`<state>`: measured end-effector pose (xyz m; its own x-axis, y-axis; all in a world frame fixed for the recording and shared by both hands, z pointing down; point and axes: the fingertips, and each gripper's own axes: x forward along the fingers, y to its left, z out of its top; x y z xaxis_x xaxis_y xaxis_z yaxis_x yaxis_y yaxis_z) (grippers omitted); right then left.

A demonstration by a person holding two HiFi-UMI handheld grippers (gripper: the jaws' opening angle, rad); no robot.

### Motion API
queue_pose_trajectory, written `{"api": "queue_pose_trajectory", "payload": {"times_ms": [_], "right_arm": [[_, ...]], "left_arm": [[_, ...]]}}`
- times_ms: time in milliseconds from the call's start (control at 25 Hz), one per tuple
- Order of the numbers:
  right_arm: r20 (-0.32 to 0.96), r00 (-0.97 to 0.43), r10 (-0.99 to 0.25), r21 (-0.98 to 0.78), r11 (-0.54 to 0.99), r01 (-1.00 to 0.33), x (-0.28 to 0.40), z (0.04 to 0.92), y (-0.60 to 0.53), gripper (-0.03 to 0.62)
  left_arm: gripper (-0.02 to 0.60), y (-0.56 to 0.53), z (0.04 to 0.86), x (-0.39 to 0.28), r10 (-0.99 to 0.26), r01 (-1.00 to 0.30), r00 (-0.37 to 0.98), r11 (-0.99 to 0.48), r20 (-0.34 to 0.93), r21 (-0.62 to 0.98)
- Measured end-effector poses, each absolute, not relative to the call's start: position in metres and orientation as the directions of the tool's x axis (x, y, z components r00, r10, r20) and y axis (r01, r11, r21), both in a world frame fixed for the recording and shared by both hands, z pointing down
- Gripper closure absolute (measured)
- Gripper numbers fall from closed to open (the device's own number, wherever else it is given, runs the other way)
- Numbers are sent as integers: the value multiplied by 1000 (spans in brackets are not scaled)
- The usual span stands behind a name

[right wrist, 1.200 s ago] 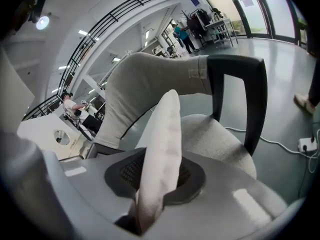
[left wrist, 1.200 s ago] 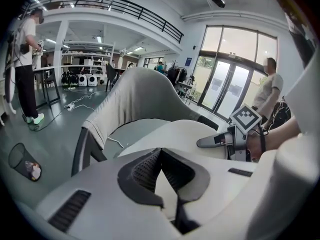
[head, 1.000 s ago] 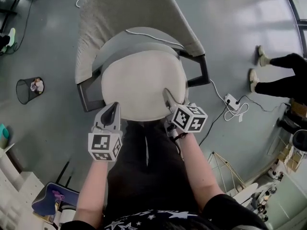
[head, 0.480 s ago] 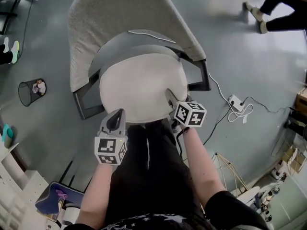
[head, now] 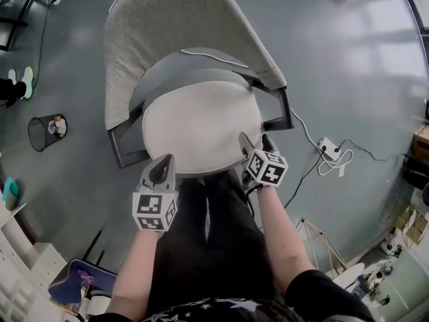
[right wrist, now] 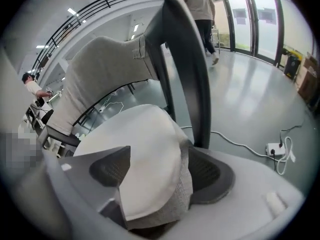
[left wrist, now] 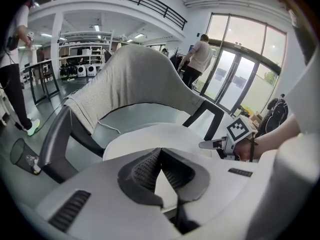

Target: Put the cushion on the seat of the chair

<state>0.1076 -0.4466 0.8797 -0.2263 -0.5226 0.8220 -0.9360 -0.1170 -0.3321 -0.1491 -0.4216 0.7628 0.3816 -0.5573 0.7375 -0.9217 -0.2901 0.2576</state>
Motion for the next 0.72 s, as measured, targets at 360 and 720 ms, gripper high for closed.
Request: {"api": "queue_pose_trajectory", "payload": {"times_ms": [360,720], "right_arm": [[701,-124,-703,-319,-152,-936,105,777,-436,267],[550,-227,-804,-367,11,-930,33,654,-427,420]], "left_arm": [[572,-421,712,-157,-595,-889,447,-375,668,261],[572,-417,629,-153,-635,-831,548,-489,545,266]]}}
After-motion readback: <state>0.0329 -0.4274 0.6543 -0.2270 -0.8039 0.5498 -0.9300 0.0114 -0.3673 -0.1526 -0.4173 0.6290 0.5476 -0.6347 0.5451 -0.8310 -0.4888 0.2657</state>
